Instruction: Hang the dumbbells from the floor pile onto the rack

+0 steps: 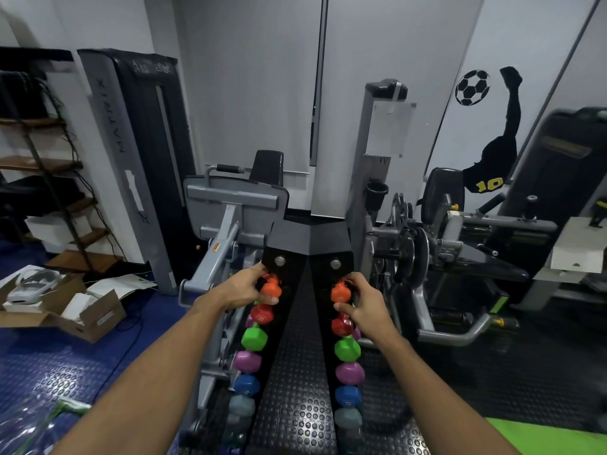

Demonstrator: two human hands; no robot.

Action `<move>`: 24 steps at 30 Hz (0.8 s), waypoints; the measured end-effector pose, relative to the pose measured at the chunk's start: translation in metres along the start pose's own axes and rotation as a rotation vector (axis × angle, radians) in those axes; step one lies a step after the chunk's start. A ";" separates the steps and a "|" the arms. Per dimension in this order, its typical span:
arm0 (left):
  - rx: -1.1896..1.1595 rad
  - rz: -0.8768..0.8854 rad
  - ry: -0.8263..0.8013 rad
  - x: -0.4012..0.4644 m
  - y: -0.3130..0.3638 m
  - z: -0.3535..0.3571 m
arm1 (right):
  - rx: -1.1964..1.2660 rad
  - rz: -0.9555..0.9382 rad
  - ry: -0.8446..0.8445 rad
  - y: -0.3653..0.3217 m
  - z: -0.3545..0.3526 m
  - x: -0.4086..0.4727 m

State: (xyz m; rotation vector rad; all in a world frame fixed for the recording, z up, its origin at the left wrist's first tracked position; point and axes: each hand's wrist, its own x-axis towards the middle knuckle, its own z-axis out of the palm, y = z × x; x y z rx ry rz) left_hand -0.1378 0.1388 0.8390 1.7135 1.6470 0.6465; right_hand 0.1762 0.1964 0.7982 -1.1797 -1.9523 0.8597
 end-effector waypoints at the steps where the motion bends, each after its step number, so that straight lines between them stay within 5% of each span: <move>1: 0.008 0.008 -0.006 -0.001 0.002 0.001 | -0.016 0.016 -0.005 -0.001 0.000 0.000; 24: -0.044 0.108 0.176 -0.015 0.003 0.018 | -0.181 -0.043 0.066 -0.010 0.014 -0.005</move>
